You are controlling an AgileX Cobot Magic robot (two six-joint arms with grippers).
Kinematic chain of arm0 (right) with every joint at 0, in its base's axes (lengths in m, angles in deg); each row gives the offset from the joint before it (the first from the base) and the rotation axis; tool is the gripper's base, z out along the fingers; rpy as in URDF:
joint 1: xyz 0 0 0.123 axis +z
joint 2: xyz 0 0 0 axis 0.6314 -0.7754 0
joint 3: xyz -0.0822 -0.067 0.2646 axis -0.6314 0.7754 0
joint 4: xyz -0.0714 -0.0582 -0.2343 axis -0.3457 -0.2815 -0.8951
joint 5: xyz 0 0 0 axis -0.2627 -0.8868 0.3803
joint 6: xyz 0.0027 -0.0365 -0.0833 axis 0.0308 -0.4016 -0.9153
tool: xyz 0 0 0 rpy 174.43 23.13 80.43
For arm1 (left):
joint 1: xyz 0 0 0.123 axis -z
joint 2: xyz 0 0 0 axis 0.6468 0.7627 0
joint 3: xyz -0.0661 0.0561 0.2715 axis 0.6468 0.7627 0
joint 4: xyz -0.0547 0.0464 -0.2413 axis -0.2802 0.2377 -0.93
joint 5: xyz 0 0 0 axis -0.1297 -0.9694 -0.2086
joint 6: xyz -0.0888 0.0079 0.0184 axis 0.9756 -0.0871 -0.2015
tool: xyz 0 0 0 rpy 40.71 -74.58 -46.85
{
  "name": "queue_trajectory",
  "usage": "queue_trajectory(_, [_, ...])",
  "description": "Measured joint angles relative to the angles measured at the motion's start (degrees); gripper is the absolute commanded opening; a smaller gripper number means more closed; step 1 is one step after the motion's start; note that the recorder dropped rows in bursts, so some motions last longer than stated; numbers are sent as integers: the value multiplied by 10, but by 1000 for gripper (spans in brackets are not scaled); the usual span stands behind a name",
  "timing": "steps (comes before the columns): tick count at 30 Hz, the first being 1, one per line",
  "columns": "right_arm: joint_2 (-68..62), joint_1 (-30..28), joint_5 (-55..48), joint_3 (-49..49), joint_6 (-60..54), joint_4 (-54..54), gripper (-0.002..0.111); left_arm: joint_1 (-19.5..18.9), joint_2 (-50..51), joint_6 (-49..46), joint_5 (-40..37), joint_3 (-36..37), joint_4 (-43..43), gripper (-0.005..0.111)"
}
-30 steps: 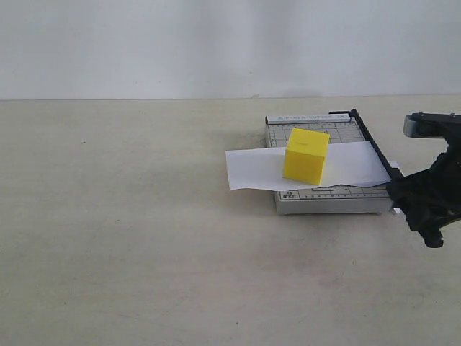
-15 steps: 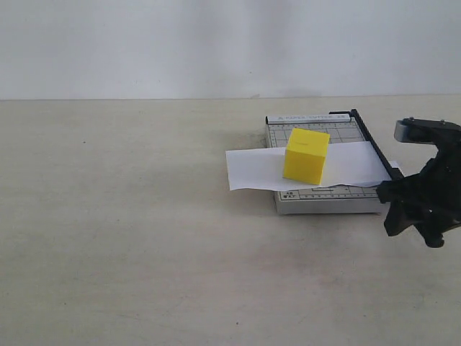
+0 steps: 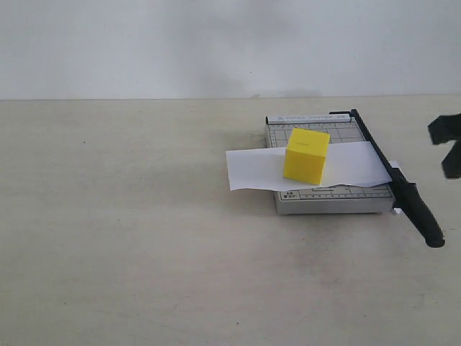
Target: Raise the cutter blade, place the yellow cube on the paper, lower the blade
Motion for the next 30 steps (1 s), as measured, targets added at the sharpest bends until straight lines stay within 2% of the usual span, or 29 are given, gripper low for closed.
queue_trajectory(5, [172,0,56,0,15,-8,0,0,0,0,0,0,2,4])
queue_trajectory(10, [377,0,280,59,-3,-29,0,0,0,0,0,0,2,4])
queue_trajectory(12, [453,0,325,109,-19,-30,0,0,0,0,0,0,2,4])
queue_trajectory(20, [531,0,312,267,-19,24,0,0,0,0,0,0,2,4])
queue_trajectory(30, [532,0,159,300,-15,29,0,0,0,0,0,0,2,4])
